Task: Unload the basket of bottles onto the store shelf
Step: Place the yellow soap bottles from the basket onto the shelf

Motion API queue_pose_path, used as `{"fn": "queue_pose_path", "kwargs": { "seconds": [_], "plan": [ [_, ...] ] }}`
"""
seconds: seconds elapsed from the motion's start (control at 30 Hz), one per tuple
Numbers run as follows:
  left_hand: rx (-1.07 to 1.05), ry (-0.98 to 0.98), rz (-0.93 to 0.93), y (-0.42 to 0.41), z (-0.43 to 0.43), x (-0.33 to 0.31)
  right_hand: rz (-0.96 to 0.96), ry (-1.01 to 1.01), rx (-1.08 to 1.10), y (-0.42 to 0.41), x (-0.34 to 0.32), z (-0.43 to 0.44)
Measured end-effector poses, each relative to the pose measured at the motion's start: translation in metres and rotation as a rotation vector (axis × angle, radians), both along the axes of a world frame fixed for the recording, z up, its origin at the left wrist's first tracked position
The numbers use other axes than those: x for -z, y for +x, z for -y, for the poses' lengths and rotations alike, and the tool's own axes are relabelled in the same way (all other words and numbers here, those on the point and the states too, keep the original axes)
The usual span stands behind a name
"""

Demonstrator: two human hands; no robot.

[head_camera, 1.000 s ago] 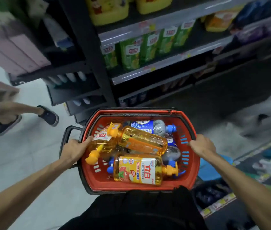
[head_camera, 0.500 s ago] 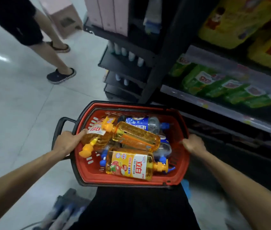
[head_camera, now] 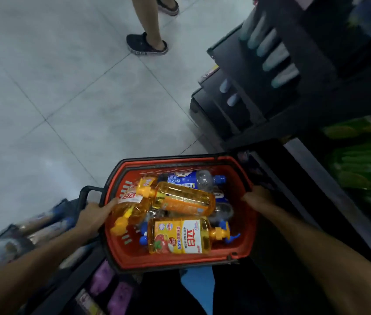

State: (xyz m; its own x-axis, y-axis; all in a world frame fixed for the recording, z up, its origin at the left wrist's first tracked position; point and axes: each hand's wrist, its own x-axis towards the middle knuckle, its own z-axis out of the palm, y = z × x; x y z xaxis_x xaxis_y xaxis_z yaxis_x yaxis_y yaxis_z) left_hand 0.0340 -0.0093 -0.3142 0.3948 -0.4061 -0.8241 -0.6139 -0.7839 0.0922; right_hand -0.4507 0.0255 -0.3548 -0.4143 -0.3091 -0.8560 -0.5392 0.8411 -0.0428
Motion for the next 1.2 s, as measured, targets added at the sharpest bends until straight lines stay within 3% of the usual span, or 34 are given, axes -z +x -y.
{"fn": "queue_pose_path", "kwargs": {
  "seconds": [0.4, 0.7, 0.87, 1.03, 1.2],
  "plan": [
    [-0.052, 0.043, -0.010, -0.016, 0.007, 0.210, -0.019, 0.040, 0.064, -0.003, 0.215, 0.031],
    [0.025, -0.066, -0.004, -0.037, 0.032, 0.318, 0.028, -0.120, 0.156, -0.030, 0.329, 0.031],
    [-0.062, -0.127, 0.014, -0.048, 0.023, 0.329, 0.021, -0.242, 0.197, -0.016, 0.308, 0.023],
    [-0.154, -0.226, -0.063, -0.057, -0.004, 0.298, 0.093, -0.324, 0.194, 0.002, 0.260, 0.009],
    [0.149, -0.355, -0.064, -0.064, -0.028, 0.259, 0.095, -0.346, 0.185, 0.022, 0.227, -0.014]
  ]
}}
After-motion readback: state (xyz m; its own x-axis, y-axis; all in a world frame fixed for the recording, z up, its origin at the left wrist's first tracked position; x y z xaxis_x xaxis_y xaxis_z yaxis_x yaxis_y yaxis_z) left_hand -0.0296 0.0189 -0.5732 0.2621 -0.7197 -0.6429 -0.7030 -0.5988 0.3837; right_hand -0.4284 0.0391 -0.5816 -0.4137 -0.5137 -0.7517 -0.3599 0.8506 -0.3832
